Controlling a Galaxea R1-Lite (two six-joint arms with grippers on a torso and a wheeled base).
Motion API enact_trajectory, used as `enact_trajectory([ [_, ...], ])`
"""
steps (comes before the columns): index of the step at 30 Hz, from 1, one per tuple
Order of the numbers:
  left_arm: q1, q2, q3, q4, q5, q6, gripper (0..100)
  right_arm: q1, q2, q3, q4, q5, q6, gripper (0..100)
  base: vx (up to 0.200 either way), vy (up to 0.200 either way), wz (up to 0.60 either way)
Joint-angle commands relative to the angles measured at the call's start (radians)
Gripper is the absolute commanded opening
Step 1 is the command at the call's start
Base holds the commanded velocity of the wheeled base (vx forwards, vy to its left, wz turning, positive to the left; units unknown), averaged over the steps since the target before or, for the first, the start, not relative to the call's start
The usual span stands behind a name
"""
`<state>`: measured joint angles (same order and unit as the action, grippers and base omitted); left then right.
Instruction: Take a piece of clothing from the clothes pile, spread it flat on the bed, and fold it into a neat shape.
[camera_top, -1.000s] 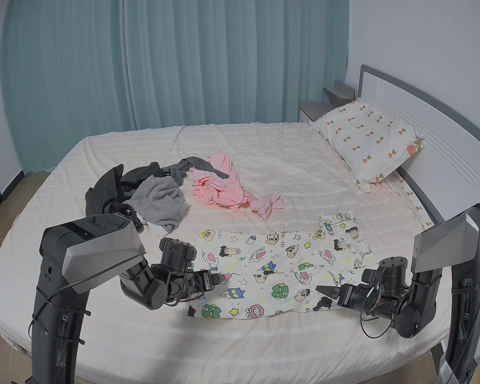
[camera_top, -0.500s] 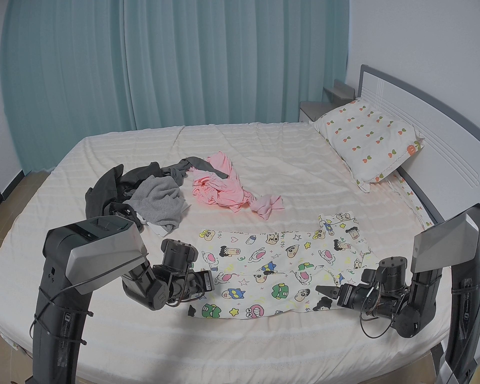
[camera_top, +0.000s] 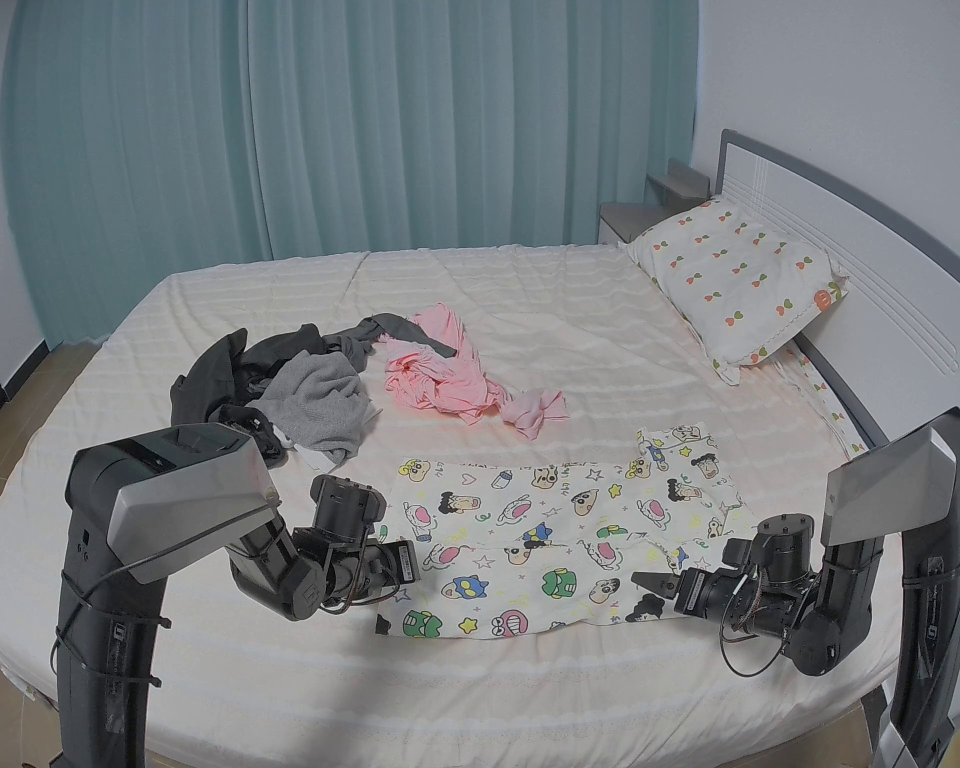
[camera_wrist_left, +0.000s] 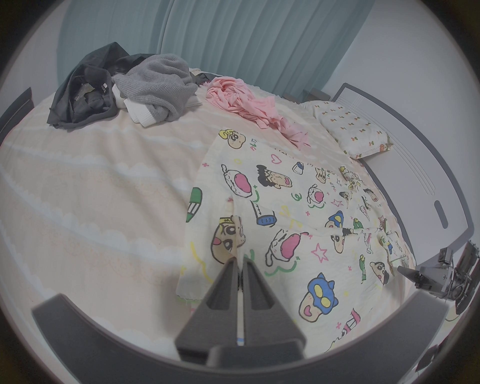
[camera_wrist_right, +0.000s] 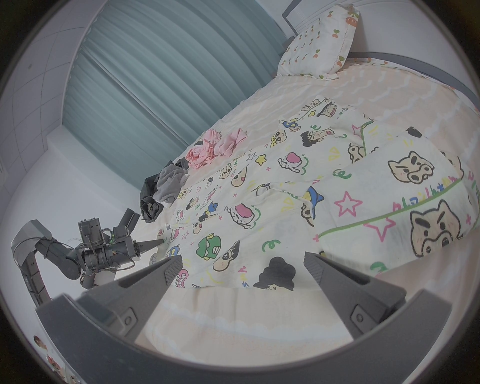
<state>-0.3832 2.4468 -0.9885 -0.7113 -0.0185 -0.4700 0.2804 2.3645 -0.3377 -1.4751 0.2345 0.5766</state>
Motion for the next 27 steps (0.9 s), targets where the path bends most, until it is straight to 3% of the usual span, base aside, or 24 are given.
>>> enact_trajectory([
  [1,0.0,-0.006,-0.001,0.003,0.0,0.001,0,0.0,0.002,0.0,-0.001,0.0,0.0,100,0.0,0.0,0.0],
  [4,0.0,-0.005,0.001,0.001,0.0,0.001,0,0.0,0.002,-0.001,-0.001,0.0,0.0,100,0.0,0.0,0.0],
  [5,0.0,-0.005,0.001,0.001,0.0,0.001,100,0.0,0.002,-0.001,-0.001,0.0,0.0,100,0.0,0.0,0.0],
  [27,-0.013,0.052,-0.047,-0.005,-0.001,-0.009,100,0.0,0.002,0.002,-0.016,0.0,0.0,100,0.0,0.0,0.0],
])
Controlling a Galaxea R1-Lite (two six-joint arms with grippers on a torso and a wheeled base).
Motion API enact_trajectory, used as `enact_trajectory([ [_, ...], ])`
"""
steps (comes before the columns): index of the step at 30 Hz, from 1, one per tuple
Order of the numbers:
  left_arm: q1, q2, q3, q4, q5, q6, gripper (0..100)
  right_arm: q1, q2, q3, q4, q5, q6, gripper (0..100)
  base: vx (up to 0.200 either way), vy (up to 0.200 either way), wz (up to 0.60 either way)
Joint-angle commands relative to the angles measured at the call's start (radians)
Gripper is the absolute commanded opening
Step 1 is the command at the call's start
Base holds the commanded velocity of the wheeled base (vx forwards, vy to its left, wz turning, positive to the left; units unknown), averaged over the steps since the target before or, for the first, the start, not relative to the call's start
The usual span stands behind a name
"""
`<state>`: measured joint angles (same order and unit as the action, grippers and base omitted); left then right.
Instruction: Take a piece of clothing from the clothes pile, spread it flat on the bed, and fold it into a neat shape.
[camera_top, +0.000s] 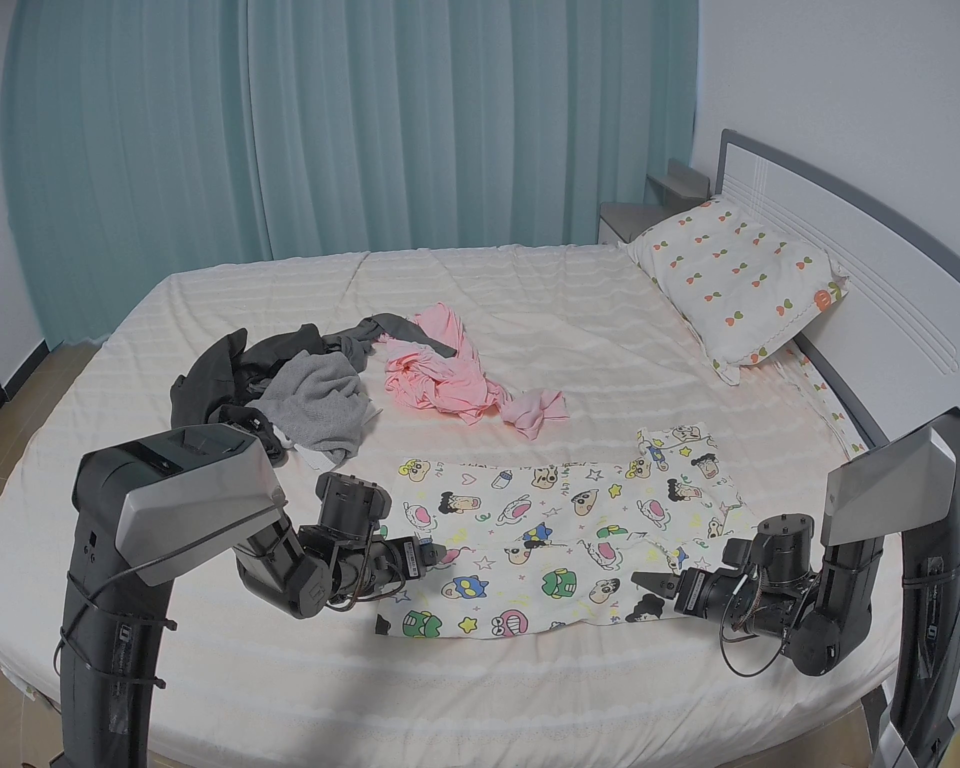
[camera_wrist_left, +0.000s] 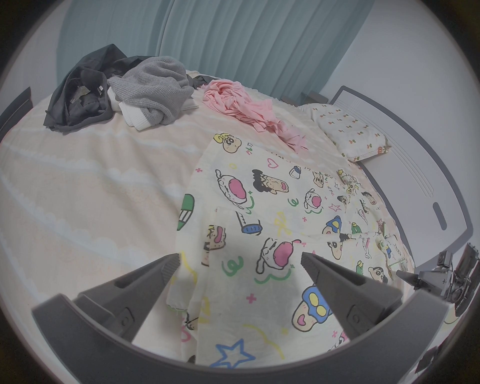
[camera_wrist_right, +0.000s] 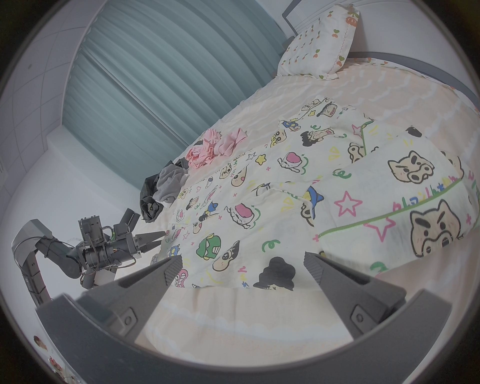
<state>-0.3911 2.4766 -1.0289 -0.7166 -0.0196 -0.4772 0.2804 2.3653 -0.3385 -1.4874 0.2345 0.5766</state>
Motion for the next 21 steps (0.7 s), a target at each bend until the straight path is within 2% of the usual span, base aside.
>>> enact_trajectory([
  [1,-0.005,0.028,-0.01,-0.001,0.001,-0.003,0,0.0,0.003,0.004,-0.008,0.0,-0.001,100,0.0,0.0,0.0],
  [10,0.003,0.022,0.007,0.0,0.044,-0.004,0,0.0,0.003,0.006,-0.008,0.0,0.0,100,0.0,0.0,0.0],
  [21,-0.003,-0.059,0.092,0.0,0.049,-0.006,0,0.0,0.011,0.004,-0.008,0.0,-0.001,100,0.0,0.0,0.0],
])
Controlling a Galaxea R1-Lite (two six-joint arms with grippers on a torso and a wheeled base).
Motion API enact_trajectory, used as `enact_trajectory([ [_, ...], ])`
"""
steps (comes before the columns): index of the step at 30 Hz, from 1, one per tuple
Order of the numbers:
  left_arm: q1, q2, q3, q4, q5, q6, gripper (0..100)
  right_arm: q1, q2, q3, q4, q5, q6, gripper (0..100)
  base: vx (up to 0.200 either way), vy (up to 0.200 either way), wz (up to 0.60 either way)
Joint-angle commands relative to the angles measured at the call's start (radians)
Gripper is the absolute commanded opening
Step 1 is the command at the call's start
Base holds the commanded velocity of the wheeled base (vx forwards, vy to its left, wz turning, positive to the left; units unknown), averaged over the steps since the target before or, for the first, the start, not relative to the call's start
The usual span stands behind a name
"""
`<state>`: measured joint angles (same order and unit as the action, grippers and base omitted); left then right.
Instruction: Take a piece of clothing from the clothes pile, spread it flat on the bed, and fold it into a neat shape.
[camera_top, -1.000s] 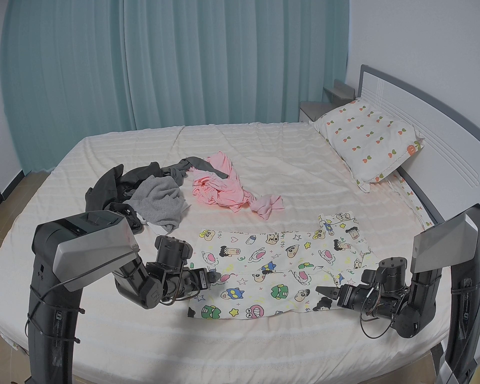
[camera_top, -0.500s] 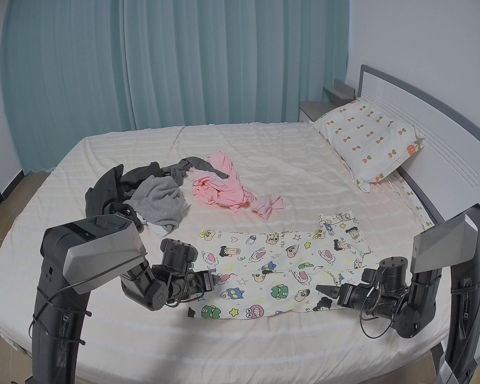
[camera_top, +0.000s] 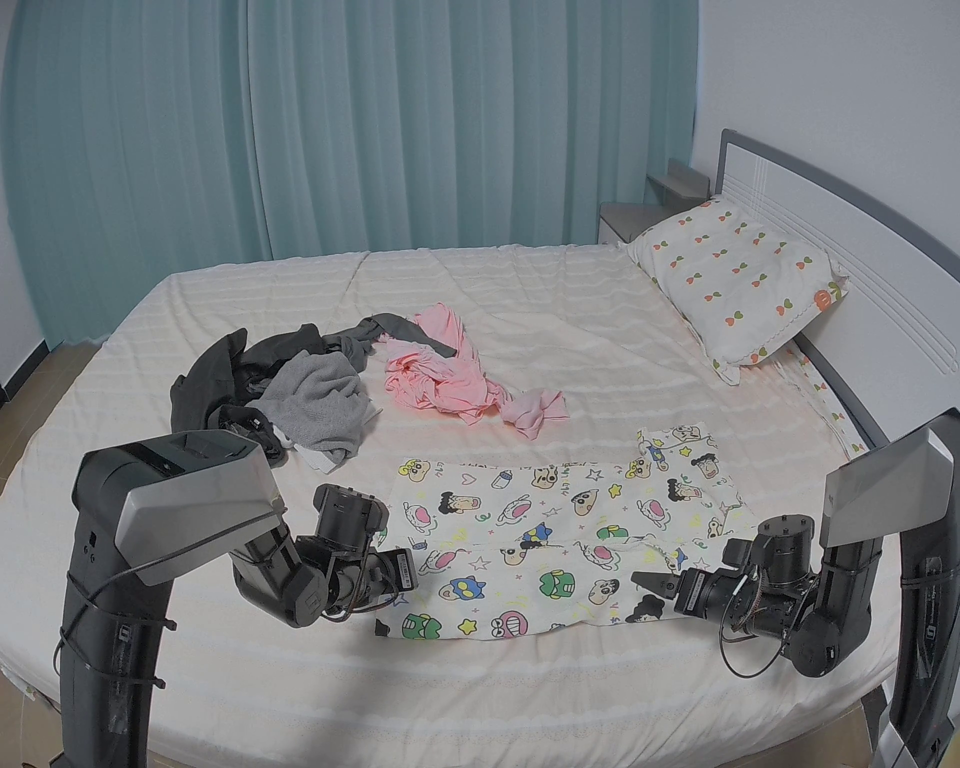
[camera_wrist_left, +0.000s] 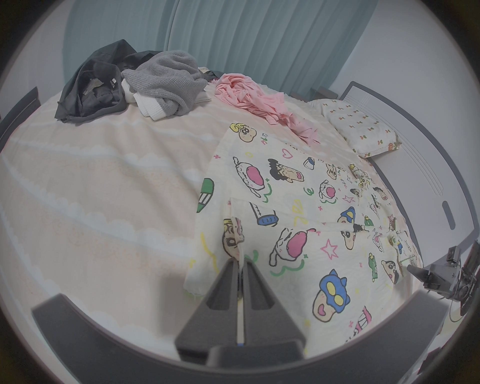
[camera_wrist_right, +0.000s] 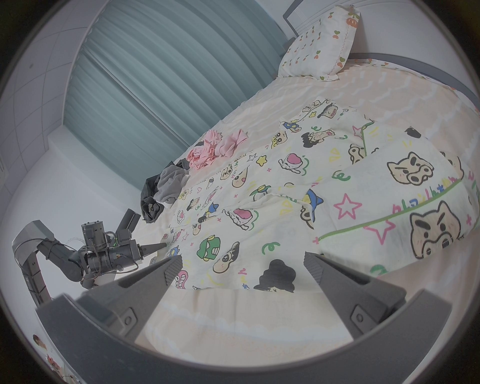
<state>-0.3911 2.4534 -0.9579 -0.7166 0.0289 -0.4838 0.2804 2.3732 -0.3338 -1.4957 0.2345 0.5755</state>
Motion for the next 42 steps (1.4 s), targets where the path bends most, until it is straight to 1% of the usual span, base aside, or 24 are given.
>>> enact_trajectory([
  [1,-0.003,-0.036,0.021,0.0,0.0,0.001,0,0.0,0.003,-0.001,0.0,0.0,0.0,100,0.0,0.0,0.0],
  [12,-0.011,-0.109,0.122,0.008,0.002,0.005,0,-0.003,0.001,-0.001,0.0,0.0,0.0,100,0.0,0.0,0.0],
  [23,-0.02,-0.129,0.199,0.006,0.003,0.019,0,-0.004,0.001,-0.001,0.0,0.0,0.0,100,0.0,0.0,0.0],
  [31,-0.029,-0.14,0.226,0.009,0.003,0.025,0,-0.004,-0.002,0.001,0.0,0.0,-0.003,100,0.0,0.0,0.0],
  [42,-0.022,-0.134,0.208,0.008,0.003,0.031,0,-0.006,-0.005,0.002,0.0,0.0,-0.003,100,0.0,0.0,0.0],
])
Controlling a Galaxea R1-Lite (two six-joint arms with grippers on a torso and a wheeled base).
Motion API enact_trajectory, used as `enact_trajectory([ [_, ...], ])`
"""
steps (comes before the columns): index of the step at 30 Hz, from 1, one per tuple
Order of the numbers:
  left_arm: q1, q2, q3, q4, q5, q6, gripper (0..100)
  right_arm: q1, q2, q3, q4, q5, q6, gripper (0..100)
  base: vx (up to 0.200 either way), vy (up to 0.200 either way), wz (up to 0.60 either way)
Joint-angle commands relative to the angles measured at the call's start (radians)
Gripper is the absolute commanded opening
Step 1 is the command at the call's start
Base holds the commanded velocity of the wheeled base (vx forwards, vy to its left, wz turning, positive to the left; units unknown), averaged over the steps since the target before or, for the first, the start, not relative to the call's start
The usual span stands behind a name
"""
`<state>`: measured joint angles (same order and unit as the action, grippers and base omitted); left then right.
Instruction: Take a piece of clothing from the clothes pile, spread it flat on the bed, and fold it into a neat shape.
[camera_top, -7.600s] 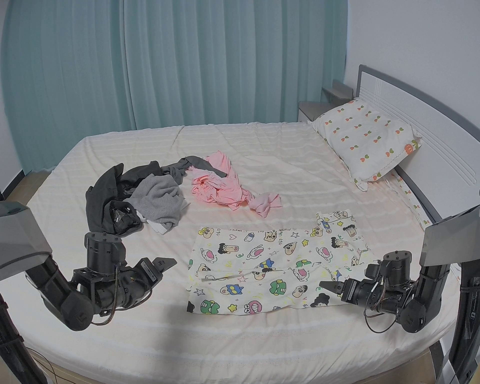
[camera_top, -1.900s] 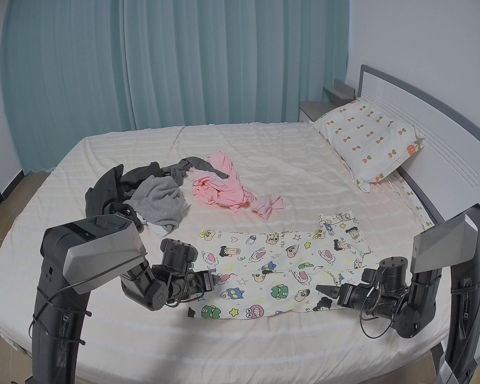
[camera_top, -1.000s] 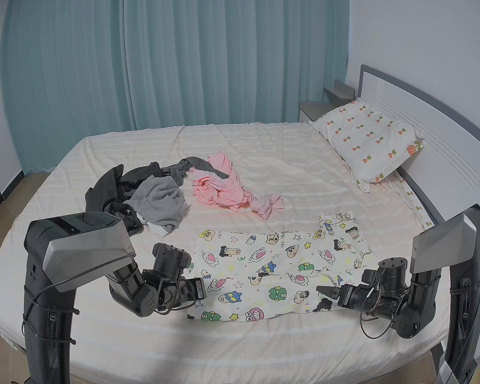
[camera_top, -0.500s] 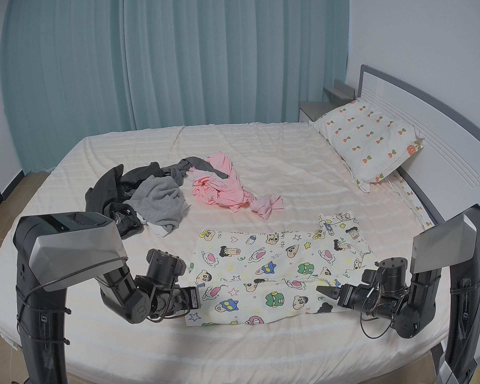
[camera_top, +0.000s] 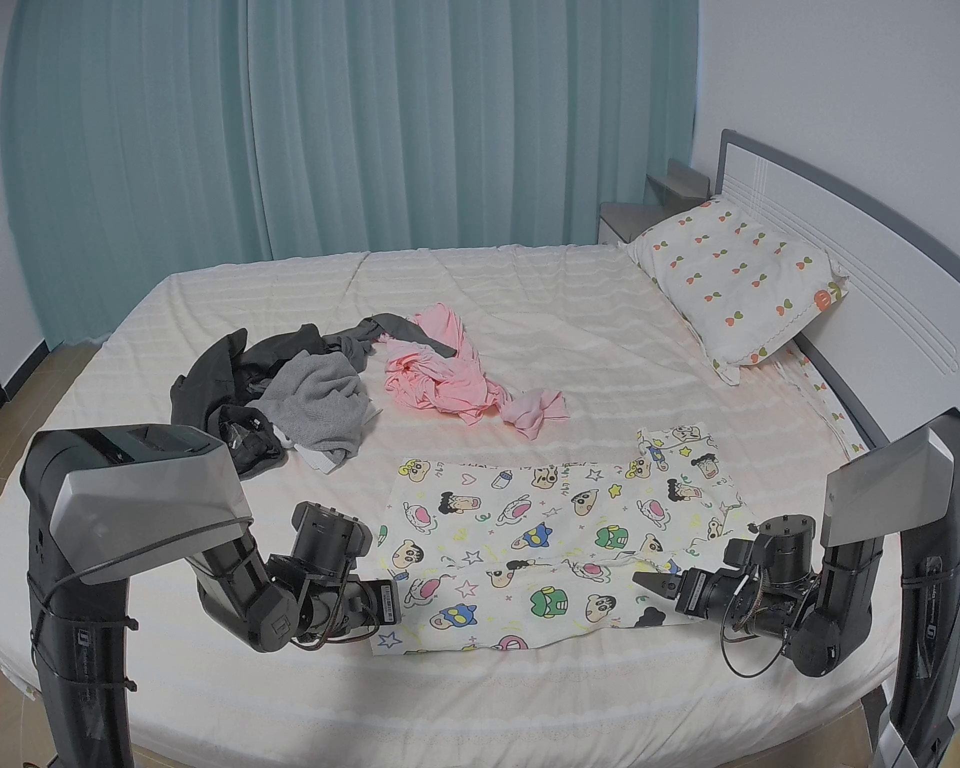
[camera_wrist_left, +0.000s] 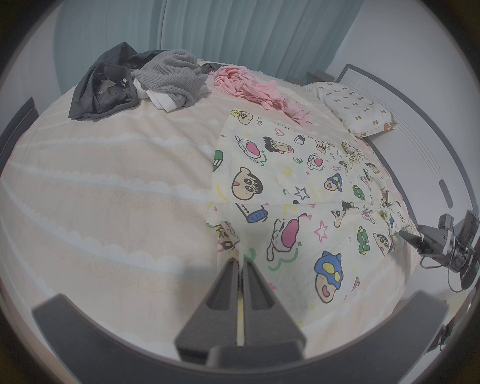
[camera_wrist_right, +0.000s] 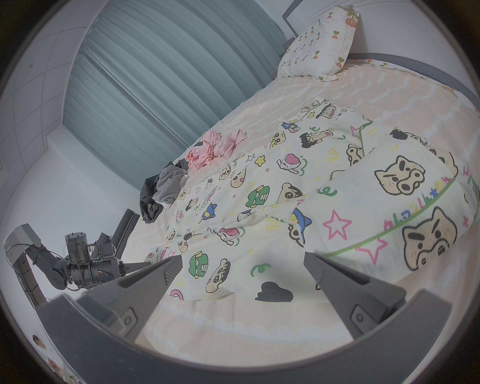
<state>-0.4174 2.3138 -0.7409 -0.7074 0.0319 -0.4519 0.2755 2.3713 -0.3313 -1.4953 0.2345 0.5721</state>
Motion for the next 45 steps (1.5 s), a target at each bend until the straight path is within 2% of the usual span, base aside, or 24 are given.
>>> enact_trajectory([
  [1,0.006,0.009,-0.011,-0.001,0.0,-0.001,0,-0.001,-0.003,-0.002,0.0,0.0,0.0,100,0.0,0.0,0.0],
  [9,0.006,0.053,-0.041,-0.006,0.017,-0.005,0,-0.002,-0.006,-0.002,0.0,0.0,0.0,100,0.0,0.0,0.0],
  [10,0.006,0.059,-0.048,-0.006,0.025,-0.005,100,-0.004,-0.006,-0.002,0.0,0.0,0.0,100,0.0,0.0,0.0],
  [14,0.011,0.07,-0.052,-0.006,0.049,-0.016,100,-0.012,-0.012,-0.005,-0.002,0.0,0.0,100,0.0,0.0,0.0],
  [19,0.022,0.044,-0.037,-0.006,0.048,-0.073,100,-0.013,-0.052,0.0,0.0,0.0,0.0,100,0.0,0.0,0.0],
  [30,0.017,-0.221,0.13,-0.007,-0.003,-0.241,100,-0.052,-0.076,-0.008,0.001,0.008,0.0,100,0.0,0.0,0.0],
  [32,0.011,-0.269,0.158,-0.007,-0.02,-0.304,100,-0.055,-0.073,-0.008,0.001,0.008,0.0,100,0.0,0.0,0.0],
  [35,0.008,-0.281,0.172,-0.007,-0.021,-0.309,100,-0.053,-0.073,-0.008,0.003,0.008,0.0,100,0.0,0.0,0.0],
  [45,-0.037,-0.286,0.181,-0.007,-0.018,-0.31,100,-0.053,-0.07,-0.003,0.001,0.009,0.0,100,0.0,-0.2,0.0],
])
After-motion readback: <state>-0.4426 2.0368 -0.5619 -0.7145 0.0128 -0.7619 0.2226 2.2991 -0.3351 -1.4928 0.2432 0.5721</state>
